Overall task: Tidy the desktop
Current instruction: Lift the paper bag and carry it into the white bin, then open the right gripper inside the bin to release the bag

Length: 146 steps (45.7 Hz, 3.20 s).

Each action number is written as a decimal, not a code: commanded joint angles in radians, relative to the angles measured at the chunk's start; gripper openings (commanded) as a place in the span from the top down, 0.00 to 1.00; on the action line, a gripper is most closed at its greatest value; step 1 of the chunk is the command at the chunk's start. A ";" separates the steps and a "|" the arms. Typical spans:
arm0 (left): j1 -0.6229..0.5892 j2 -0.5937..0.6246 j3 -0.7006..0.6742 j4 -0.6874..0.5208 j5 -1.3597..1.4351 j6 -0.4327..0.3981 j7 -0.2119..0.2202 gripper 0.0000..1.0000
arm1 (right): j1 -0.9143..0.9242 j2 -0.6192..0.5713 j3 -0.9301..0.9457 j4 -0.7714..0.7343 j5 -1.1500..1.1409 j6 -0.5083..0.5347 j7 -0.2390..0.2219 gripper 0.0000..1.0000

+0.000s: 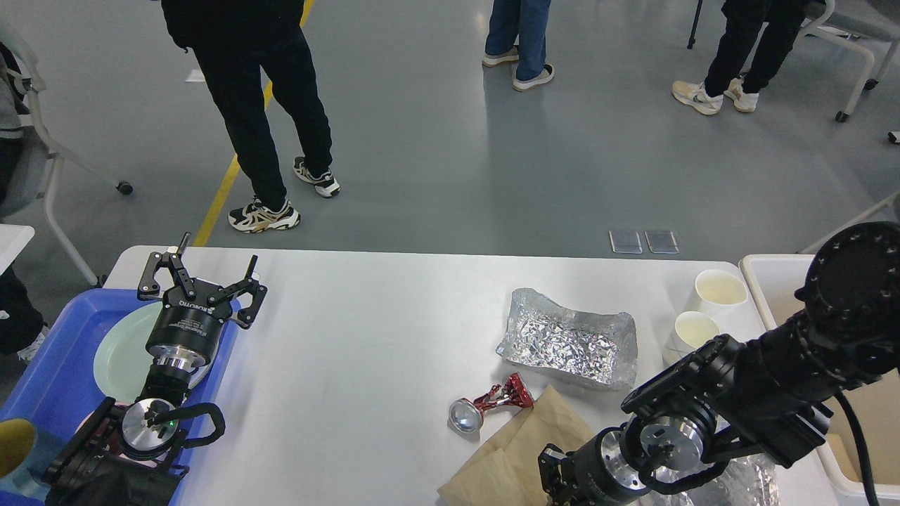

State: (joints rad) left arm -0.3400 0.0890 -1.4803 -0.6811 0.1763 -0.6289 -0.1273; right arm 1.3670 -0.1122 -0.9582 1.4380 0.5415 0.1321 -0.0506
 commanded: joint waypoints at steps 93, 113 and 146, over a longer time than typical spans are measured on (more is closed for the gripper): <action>0.001 0.002 0.000 0.000 0.000 0.000 0.000 0.04 | 0.276 -0.543 -0.484 -0.684 -0.288 0.247 0.003 1.00; 0.001 0.003 0.000 0.000 0.000 0.000 0.000 0.04 | -0.429 -0.478 -0.107 -1.163 -0.285 -0.052 -0.005 1.00; 0.001 0.003 0.000 0.000 0.000 0.000 0.000 0.04 | -0.779 -0.274 -0.034 -1.318 -0.282 -0.217 -0.017 1.00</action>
State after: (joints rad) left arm -0.3390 0.0922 -1.4802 -0.6811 0.1764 -0.6288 -0.1275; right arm 0.6047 -0.4003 -0.9932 0.1190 0.2606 -0.0844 -0.0610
